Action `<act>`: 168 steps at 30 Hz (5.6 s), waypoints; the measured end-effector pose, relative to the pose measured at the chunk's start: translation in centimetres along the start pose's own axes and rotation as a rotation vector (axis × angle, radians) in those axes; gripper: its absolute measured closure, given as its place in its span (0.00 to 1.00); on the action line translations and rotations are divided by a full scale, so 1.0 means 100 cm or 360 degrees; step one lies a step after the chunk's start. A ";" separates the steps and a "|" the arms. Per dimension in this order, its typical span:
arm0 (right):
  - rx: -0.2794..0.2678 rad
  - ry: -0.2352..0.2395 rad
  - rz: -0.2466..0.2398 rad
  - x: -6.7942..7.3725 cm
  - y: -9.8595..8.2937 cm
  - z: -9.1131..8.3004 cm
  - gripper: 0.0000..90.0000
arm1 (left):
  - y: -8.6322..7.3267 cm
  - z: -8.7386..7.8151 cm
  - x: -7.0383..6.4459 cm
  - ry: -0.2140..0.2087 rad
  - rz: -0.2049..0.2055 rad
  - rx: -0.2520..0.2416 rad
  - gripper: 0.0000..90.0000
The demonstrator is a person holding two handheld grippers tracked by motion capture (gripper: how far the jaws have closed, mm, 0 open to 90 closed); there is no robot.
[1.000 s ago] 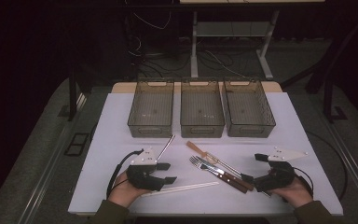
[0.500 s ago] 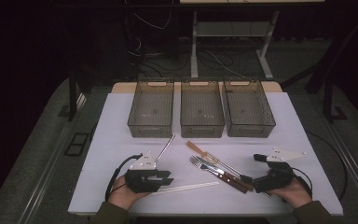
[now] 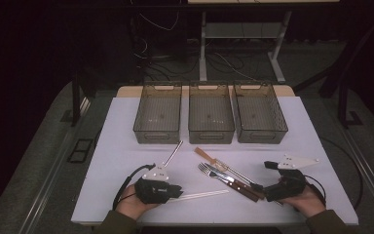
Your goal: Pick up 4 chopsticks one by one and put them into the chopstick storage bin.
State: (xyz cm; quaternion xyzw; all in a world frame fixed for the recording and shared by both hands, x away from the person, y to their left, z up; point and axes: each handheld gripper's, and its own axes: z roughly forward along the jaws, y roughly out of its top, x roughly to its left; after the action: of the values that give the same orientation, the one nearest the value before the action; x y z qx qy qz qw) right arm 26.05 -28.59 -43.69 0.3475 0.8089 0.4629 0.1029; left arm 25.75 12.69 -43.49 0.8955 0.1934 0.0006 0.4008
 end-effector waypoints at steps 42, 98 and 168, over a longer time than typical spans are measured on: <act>-0.0001 -0.0002 0.0003 0.000 0.000 0.000 0.01 | -0.004 0.013 0.003 0.0089 0.0088 0.0079 0.88; -0.0007 0.0002 0.0007 -0.001 0.000 -0.001 0.01 | -0.006 0.002 0.009 0.0052 0.0143 0.0118 0.93; 0.0003 0.0026 0.0008 0.001 0.000 0.002 0.01 | 0.051 -0.025 0.039 0.0150 -0.0102 -0.0132 0.93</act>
State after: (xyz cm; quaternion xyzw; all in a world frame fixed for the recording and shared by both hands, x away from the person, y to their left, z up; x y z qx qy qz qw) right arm 26.12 -28.39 -43.82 0.3460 0.8092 0.4652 0.0948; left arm 30.76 12.76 -38.75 0.8705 0.2405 0.0378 0.4278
